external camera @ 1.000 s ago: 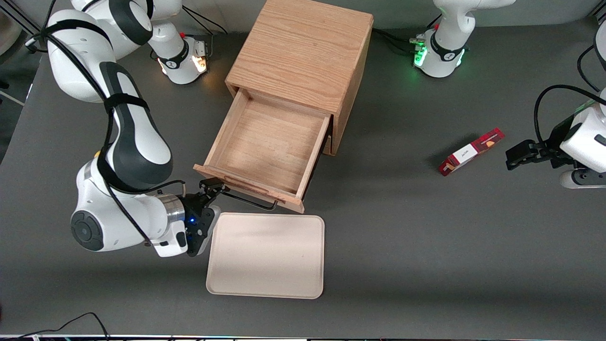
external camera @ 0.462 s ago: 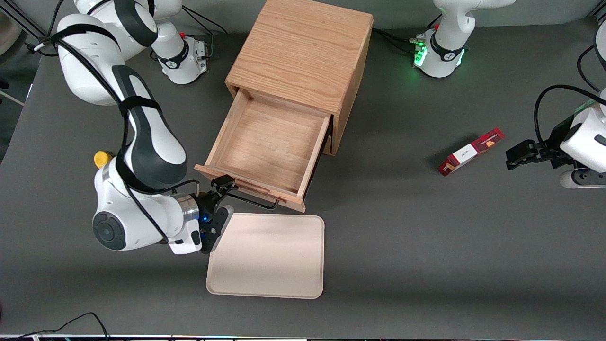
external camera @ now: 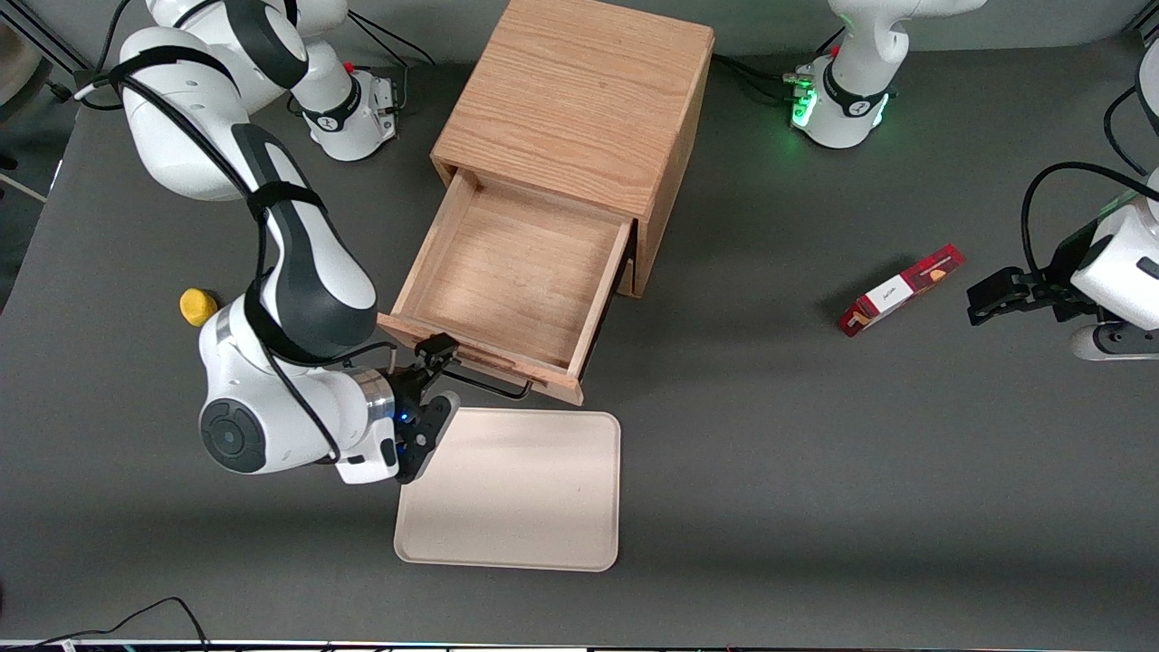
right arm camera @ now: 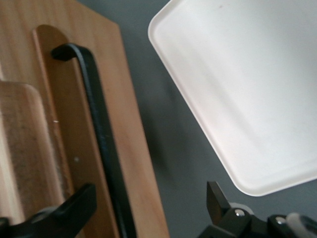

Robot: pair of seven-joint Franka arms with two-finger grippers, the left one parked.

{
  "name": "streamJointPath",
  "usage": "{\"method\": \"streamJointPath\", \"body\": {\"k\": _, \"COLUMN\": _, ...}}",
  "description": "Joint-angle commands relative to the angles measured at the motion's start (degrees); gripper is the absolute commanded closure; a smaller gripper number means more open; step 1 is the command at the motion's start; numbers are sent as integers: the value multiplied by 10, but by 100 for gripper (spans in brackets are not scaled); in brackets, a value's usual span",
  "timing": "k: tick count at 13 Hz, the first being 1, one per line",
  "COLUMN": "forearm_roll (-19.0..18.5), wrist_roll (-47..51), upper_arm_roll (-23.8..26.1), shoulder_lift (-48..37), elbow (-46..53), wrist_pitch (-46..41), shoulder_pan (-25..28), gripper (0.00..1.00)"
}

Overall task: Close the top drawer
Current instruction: 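Press the right gripper against the drawer front beside the black handle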

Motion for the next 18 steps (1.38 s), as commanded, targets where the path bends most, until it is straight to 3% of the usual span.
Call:
{"method": "streamJointPath", "body": {"k": 1, "forearm_roll": -6, "wrist_roll": 12, "upper_arm_roll": 4, "shoulder_lift": 11, "elbow": 23, "wrist_pitch": -2, "shoulder_pan": -10, "gripper": 0}}
{"method": "streamJointPath", "body": {"k": 13, "forearm_roll": -6, "wrist_roll": 20, "upper_arm_roll": 11, "shoulder_lift": 13, "elbow": 16, "wrist_pitch": 16, "shoulder_pan": 7, "gripper": 0}}
{"method": "streamJointPath", "body": {"k": 18, "forearm_roll": -32, "wrist_roll": 22, "upper_arm_roll": 11, "shoulder_lift": 12, "elbow": 3, "wrist_pitch": 16, "shoulder_pan": 25, "gripper": 0}}
